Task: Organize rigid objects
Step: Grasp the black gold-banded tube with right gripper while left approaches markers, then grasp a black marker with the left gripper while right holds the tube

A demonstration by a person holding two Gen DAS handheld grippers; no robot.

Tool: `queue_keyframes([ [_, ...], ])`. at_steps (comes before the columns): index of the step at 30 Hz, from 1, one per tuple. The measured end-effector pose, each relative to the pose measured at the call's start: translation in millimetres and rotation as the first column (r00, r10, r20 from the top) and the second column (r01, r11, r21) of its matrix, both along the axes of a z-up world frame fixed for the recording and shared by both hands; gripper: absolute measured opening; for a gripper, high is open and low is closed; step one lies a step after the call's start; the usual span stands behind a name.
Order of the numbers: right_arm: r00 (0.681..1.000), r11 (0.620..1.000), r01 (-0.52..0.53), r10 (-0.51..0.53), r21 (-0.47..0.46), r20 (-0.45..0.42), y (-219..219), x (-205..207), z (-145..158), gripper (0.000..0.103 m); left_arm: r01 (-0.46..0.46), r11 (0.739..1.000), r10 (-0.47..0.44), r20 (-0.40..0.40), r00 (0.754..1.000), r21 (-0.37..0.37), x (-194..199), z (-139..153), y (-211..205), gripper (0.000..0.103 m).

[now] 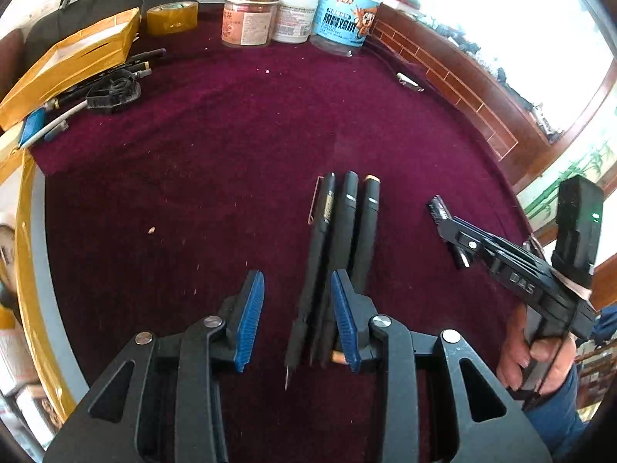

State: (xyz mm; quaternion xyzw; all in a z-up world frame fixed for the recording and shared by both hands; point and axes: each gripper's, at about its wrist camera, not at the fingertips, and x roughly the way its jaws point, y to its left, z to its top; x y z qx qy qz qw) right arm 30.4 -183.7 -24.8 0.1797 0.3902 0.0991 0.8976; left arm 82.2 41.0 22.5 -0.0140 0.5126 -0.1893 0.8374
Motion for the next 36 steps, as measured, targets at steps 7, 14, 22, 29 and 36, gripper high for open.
queue_keyframes([
  [7, 1.000, 0.999, -0.003, 0.003, 0.044, 0.000, -5.8, 0.4, -1.2, 0.015, 0.023, 0.998, -0.022, -0.006, 1.000, 0.058, 16.9, -3.4, -18.0, 0.033],
  [14, 1.000, 0.999, -0.004, 0.004, 0.049, 0.000, -6.7, 0.5, -1.1, 0.015, 0.071, 0.992, -0.073, 0.015, 0.997, 0.108, 35.8, -1.5, -40.6, 0.034],
  [22, 1.000, 0.999, -0.005, 0.005, 0.048, 0.000, -6.5, 0.5, -0.9, 0.015, 0.057, 0.996, -0.056, -0.012, 0.998, 0.068, 42.6, -6.6, -20.6, 0.036],
  [29, 1.000, 0.999, -0.005, 0.005, 0.054, -0.001, -7.0, 1.1, -0.7, 0.015, 0.169, 0.970, -0.175, 0.017, 0.984, 0.177, 29.3, -13.0, -41.2, 0.035],
  [36, 1.000, 0.998, -0.006, 0.006, 0.060, 0.000, -7.8, 1.5, -1.0, 0.015, 0.043, 0.982, -0.060, 0.089, 0.994, 0.186, 21.0, -15.3, -33.3, 0.008],
])
